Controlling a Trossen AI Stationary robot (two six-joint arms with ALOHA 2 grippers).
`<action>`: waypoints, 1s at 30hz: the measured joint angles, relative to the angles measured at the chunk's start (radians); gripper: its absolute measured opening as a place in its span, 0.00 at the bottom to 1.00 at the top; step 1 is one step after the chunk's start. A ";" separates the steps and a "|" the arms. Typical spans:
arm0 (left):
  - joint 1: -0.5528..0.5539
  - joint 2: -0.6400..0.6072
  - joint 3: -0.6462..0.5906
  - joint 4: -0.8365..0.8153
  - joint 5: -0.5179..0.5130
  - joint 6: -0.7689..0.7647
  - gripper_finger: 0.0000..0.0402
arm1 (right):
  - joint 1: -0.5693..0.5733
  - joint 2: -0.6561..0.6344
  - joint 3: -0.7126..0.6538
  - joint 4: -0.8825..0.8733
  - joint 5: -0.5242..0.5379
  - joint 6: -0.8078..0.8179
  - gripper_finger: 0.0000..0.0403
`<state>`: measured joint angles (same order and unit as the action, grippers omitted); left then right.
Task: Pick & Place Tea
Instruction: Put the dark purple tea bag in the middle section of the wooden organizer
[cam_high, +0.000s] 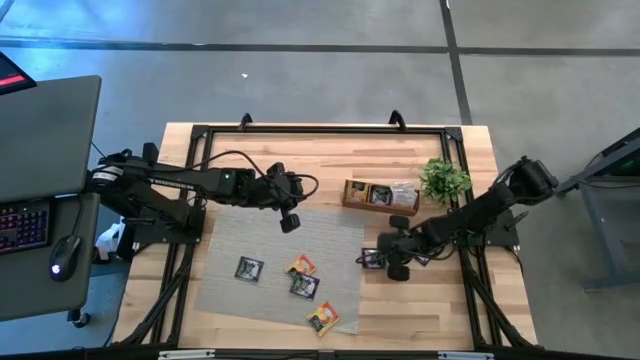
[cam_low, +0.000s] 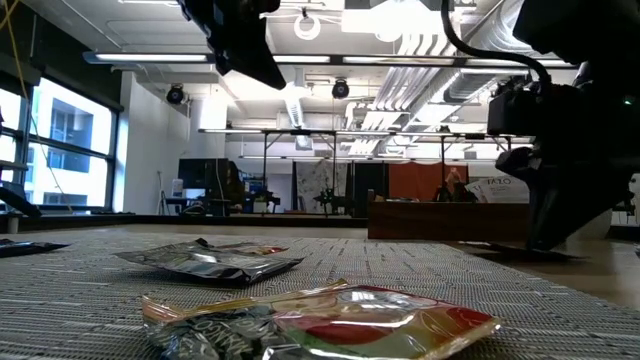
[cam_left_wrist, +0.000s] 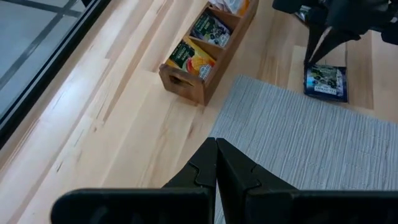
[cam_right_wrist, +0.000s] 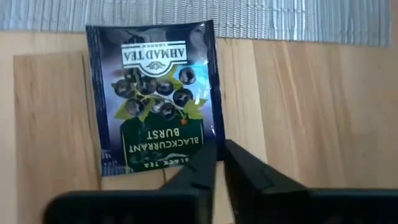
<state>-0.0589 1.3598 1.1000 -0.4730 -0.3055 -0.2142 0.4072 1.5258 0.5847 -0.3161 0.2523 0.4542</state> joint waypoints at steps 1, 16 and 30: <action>0.000 0.000 0.000 0.000 0.000 0.000 0.00 | 0.000 -0.007 -0.002 0.000 0.007 -0.017 0.03; 0.000 0.000 0.000 0.000 -0.004 0.000 0.00 | 0.001 -0.237 -0.007 -0.010 0.018 -0.030 0.01; 0.000 0.000 0.000 -0.002 -0.003 0.000 0.00 | 0.011 -0.173 -0.006 0.106 -0.051 0.018 0.27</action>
<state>-0.0589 1.3598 1.1004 -0.4746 -0.3084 -0.2145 0.4179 1.3531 0.5789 -0.2103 0.2008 0.4718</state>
